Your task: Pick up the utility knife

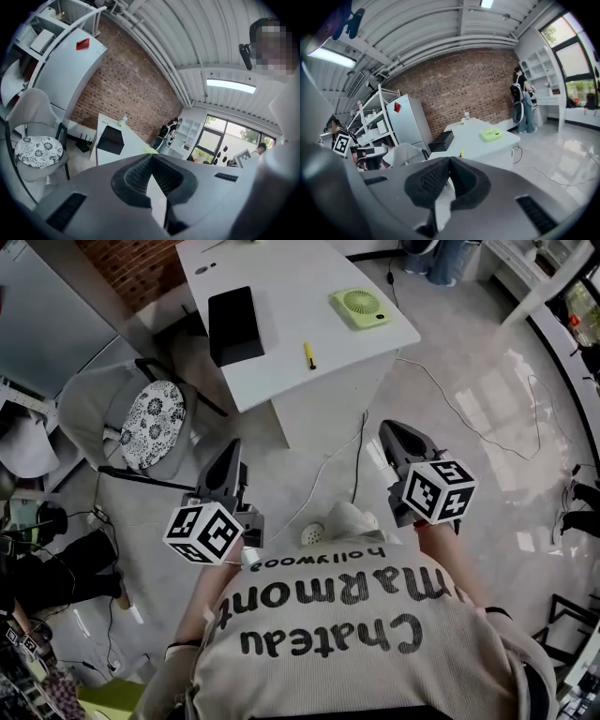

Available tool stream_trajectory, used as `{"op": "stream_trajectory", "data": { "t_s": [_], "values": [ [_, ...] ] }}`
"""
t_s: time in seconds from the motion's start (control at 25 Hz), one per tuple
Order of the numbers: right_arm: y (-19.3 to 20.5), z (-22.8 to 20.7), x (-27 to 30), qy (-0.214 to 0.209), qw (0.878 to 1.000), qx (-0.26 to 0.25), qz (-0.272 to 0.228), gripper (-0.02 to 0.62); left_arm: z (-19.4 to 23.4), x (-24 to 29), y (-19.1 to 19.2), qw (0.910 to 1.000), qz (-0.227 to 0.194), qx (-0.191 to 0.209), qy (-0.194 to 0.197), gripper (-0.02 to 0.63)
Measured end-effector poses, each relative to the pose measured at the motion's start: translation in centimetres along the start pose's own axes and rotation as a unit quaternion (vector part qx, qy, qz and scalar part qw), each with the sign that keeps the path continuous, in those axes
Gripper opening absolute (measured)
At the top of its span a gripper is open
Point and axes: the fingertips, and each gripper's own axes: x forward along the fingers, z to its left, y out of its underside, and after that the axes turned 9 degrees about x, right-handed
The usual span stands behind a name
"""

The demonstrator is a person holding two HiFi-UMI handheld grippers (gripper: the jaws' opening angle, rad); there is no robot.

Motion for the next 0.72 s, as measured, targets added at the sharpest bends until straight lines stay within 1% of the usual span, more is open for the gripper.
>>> {"op": "stream_trajectory", "data": {
  "t_s": [0.08, 0.16, 0.28, 0.36, 0.52, 0.72],
  "values": [
    [0.8, -0.9, 1.4, 0.003, 1.0, 0.004, 0.017, 0.003, 0.2, 1.2, 1.6, 0.9998, 0.02, -0.006, -0.002, 0.002],
    [1.1, -1.8, 2.6, 0.0, 1.0, 0.007, 0.028, 0.003, 0.0, 2.4, 2.7, 0.9995, 0.029, -0.013, -0.001, 0.002],
    [0.3, -2.9, 4.4, -0.014, 0.999, 0.002, 0.038, 0.003, -0.4, 4.0, 3.1, 0.9992, 0.031, -0.023, -0.01, 0.002],
    [-0.5, -3.3, 6.0, -0.029, 0.999, -0.004, 0.046, 0.003, 0.0, 5.0, 3.0, 0.9988, 0.029, -0.028, -0.026, 0.002],
    [-3.9, -3.3, 9.9, -0.062, 0.997, -0.019, 0.048, 0.003, 1.8, 7.2, 1.1, 0.9974, 0.006, -0.037, -0.061, 0.002],
    [-8.4, -2.9, 14.2, -0.111, 0.992, -0.04, 0.038, 0.003, 3.2, 8.8, -2.5, 0.9925, -0.045, -0.035, -0.108, 0.002]
  ]
}}
